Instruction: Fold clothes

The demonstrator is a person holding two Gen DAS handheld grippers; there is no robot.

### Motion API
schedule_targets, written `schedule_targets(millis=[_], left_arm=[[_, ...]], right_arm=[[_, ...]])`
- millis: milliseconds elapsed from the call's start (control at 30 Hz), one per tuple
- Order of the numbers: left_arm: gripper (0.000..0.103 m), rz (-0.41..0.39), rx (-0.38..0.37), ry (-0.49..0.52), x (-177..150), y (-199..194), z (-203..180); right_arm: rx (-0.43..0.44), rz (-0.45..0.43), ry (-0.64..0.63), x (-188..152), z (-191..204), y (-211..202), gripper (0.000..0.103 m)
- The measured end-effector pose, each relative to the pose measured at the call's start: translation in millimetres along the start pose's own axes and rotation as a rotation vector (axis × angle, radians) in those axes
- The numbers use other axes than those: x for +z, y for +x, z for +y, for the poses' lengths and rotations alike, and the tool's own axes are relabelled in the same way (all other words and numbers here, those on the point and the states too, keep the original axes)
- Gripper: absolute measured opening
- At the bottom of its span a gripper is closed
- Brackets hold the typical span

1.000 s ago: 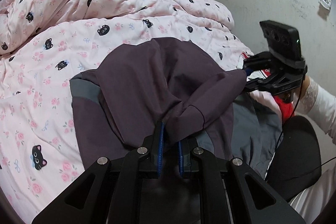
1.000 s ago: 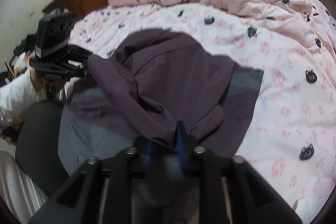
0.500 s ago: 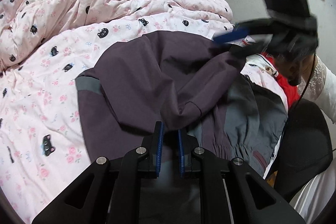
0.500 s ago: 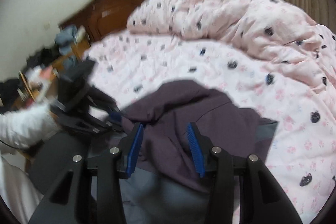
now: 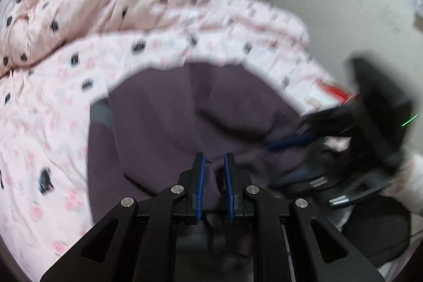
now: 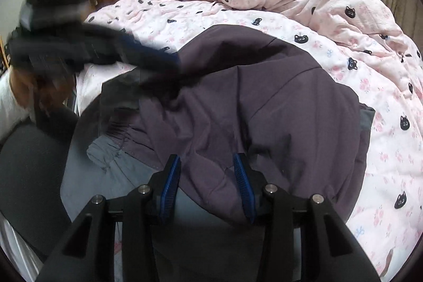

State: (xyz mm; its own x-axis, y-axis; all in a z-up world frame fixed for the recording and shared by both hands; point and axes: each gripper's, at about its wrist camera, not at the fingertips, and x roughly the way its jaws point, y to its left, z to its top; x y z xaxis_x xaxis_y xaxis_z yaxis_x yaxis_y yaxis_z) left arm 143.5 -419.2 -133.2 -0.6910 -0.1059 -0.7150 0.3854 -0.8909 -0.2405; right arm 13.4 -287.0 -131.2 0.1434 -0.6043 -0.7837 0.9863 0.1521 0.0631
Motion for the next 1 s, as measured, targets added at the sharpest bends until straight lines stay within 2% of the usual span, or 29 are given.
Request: schedule_targets(millis=[33,133,333,400,533,667,800,1000], left_arm=[[0.012,0.029,0.02,-0.001,-3,10,-1],[0.012,0.035,0.04,0.006,-6,13,-4],[0.012,0.043,0.035,-0.027,-8,17,-2],[0.012,0.048,0.039,-0.029,-7,19,-2],[0.012,0.064,0.048,-0.035,-8,25,0],[0.012,0.077,0.054,-0.035,-10,31,0],[0.012,0.063,0.045,-0.045,-10,27,1],[0.013,-0.065,0.055,-0.014,-12,-7,-9]], right_arm=[[0.004,-0.013,0.021,3,-5,-4,0.044],[-0.006,-0.055,0.103,15,-29,-12,0.044],[-0.025,-0.138,0.268,40,-75,-29,0.044],[-0.043,-0.101,0.298,47,-87,-18,0.044],[-0.145,0.004,0.302,47,-99,17,0.044],[-0.181,0.052,0.27,38,-103,33,0.044],[-0.196,0.017,0.265,37,-97,17,0.044],[-0.167,-0.046,0.223,31,-62,-21,0.045]])
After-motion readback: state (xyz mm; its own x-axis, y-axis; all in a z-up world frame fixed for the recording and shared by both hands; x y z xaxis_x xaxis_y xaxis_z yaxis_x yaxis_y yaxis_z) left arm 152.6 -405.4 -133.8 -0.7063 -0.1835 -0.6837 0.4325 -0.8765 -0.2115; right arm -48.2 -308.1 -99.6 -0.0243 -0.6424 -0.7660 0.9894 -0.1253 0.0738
